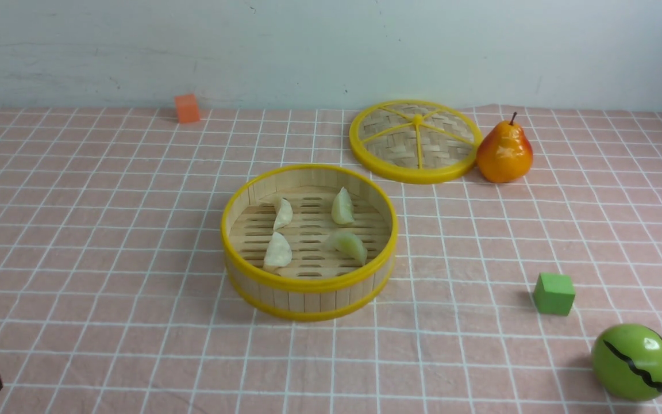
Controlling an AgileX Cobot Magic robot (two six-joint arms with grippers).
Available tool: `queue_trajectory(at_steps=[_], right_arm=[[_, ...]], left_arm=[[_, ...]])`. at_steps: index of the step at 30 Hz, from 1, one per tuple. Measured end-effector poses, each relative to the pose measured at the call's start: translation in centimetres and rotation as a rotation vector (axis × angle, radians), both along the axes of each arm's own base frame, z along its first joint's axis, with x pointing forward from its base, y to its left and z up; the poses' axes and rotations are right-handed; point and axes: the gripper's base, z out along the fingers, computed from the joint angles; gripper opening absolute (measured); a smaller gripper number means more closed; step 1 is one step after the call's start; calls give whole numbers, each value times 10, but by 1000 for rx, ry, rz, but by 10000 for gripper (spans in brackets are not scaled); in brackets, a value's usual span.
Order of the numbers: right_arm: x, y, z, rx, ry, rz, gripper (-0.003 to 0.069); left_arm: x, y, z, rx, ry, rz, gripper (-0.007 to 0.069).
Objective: Put the dumplings into the steamer on the table with the pink tablecloth.
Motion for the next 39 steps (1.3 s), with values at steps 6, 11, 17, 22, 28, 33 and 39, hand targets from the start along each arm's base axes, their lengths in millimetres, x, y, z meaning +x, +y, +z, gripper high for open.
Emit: queue_trajectory(at_steps=[6, 11, 17, 22, 28, 33, 39], right_arm=[[0, 0, 0, 0, 0, 0, 31], [0, 0, 0, 0, 0, 0, 36], [0, 0, 0, 0, 0, 0, 43], [0, 0, 0, 0, 0, 0, 50], [0, 0, 0, 0, 0, 0, 51], [0, 0, 0, 0, 0, 0, 51], [0, 0, 0, 0, 0, 0, 51]], left_arm=[[-9, -7, -44, -73, -174, -104, -14], [-9, 0, -56, -85, -108, -4, -14], [-8, 9, -67, -19, -2, 167, -14], [-11, 13, -80, -11, 137, 227, -14], [-11, 12, -80, -20, 144, 227, -14], [-11, 12, -80, -20, 142, 225, -14], [-11, 12, -80, -21, 143, 225, -14]])
